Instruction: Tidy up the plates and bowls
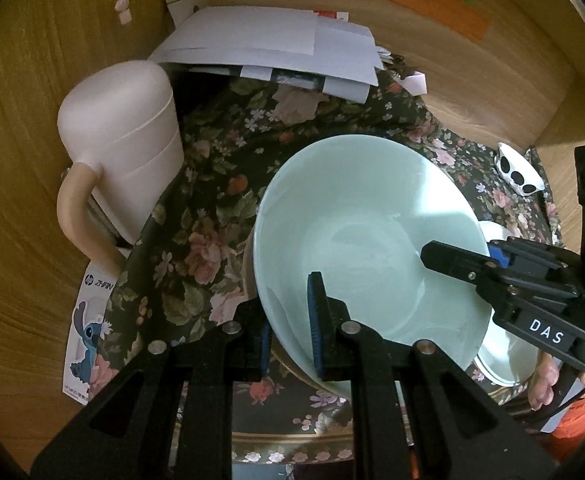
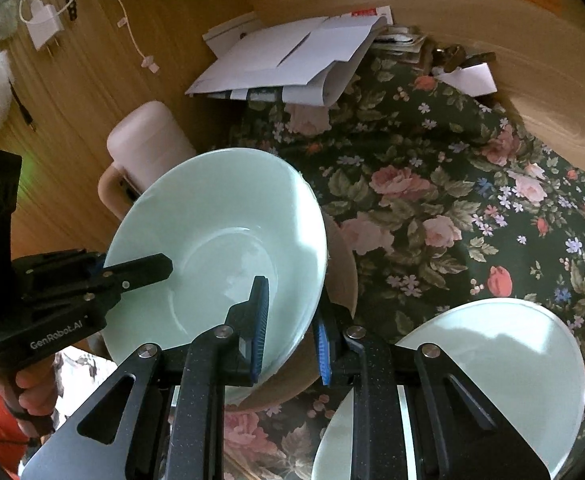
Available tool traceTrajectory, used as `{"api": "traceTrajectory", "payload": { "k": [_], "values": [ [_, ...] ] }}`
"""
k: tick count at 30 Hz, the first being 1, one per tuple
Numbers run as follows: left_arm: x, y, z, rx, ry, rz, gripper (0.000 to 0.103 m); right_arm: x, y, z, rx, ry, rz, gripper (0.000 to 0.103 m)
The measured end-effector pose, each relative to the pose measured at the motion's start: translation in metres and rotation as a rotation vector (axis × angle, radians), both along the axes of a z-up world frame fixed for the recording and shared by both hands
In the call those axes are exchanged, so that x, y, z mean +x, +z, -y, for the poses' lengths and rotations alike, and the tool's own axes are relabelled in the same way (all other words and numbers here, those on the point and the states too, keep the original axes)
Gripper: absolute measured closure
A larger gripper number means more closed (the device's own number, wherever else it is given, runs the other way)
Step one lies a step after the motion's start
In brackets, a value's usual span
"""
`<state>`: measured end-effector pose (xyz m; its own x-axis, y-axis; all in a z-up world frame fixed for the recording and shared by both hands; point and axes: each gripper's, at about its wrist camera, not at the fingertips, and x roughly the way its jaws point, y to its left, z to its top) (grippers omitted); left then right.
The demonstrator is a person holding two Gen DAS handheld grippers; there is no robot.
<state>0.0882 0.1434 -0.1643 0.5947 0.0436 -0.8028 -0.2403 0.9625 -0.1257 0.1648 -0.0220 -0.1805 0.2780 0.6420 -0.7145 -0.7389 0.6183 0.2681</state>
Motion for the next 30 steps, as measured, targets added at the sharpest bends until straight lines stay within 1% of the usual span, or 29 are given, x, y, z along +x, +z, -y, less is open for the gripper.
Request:
{"api": "traceTrajectory", "payload": {
  "k": [5, 8, 11, 16, 24, 25, 26, 27, 28, 30],
  "values": [
    [0.004, -0.007, -0.002, -0.023, -0.006, -0.012, 0.088, 0.000, -0.003, -0.004, -0.040, 0.001, 0.015, 0.081],
    [0.002, -0.007, 0.000, -0.010, -0.014, -0.005, 0.088, 0.000, -0.002, -0.005, -0.071, 0.001, 0.038, 0.081],
    [0.002, -0.008, -0.002, -0.014, -0.016, 0.000, 0.088, 0.001, 0.000, -0.004, -0.076, 0.007, 0.039, 0.081],
    [0.004, -0.008, -0.003, -0.011, -0.010, 0.000, 0.088, -0.002, 0.003, -0.004, -0.089, 0.008, 0.064, 0.081],
    [0.003, -0.008, -0.002, -0.010, -0.005, 0.001, 0.088, -0.003, 0.006, 0.001, -0.080, 0.006, 0.062, 0.081],
    [0.003, -0.008, -0.002, -0.010, -0.006, 0.000, 0.088, -0.003, 0.008, 0.002, -0.080, 0.001, 0.068, 0.080],
    [0.003, -0.008, -0.003, -0.010, -0.005, 0.001, 0.088, -0.004, 0.009, 0.003, -0.082, -0.003, 0.085, 0.076],
    [0.003, -0.009, -0.003, -0.009, -0.003, 0.001, 0.088, -0.006, 0.012, 0.005, -0.085, -0.011, 0.112, 0.073],
    [0.003, -0.009, -0.003, -0.014, -0.003, 0.000, 0.088, -0.007, 0.015, 0.007, -0.077, -0.011, 0.137, 0.072],
    [0.004, -0.007, -0.003, -0.011, -0.001, 0.009, 0.088, -0.008, 0.018, 0.008, -0.067, -0.002, 0.151, 0.071]
  ]
}}
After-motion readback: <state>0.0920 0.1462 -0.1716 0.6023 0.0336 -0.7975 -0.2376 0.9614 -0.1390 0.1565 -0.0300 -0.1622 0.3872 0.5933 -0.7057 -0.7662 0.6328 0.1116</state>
